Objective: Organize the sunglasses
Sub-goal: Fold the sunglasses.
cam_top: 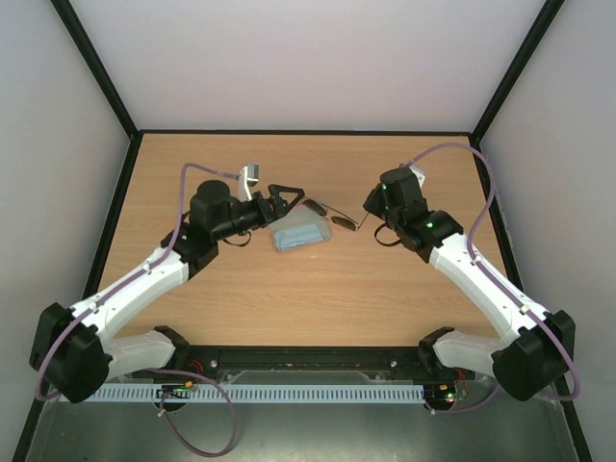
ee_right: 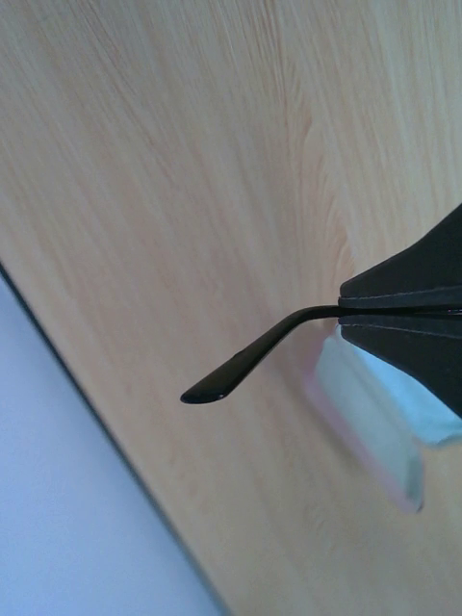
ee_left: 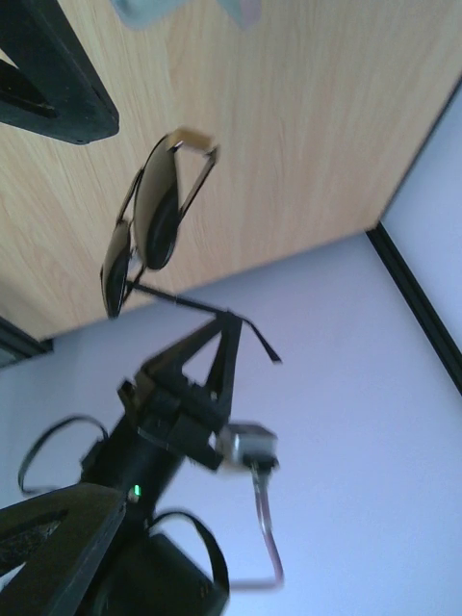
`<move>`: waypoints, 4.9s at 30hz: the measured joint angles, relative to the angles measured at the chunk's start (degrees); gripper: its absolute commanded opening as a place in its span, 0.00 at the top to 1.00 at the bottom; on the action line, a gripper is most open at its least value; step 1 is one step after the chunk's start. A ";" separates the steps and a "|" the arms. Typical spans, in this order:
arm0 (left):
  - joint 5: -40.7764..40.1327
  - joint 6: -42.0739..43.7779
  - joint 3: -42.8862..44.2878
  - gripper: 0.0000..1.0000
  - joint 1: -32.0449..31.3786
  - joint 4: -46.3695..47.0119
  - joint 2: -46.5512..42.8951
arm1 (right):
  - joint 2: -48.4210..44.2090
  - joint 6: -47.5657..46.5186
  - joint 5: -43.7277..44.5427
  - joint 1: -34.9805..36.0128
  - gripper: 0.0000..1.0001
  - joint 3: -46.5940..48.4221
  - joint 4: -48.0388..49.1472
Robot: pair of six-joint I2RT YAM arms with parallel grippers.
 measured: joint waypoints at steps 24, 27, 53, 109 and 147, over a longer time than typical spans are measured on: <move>-9.79 -6.84 -3.17 0.01 -5.62 13.99 1.86 | -5.09 14.93 -3.50 0.00 0.98 -5.99 7.23; -10.01 -6.16 -3.17 0.01 -5.62 13.53 1.40 | -5.09 14.91 -3.74 0.00 0.99 -5.99 7.23; -10.43 3.43 -1.14 0.01 -8.57 6.84 -3.08 | -11.54 17.16 -9.64 0.00 0.99 -5.95 6.08; -15.80 -5.27 -2.03 0.31 -9.57 13.00 6.99 | -6.40 17.16 -10.16 0.76 0.99 -8.46 8.50; -15.08 -4.52 -0.76 0.48 -8.83 10.36 8.20 | -5.27 11.72 -11.58 0.76 0.39 -3.54 6.62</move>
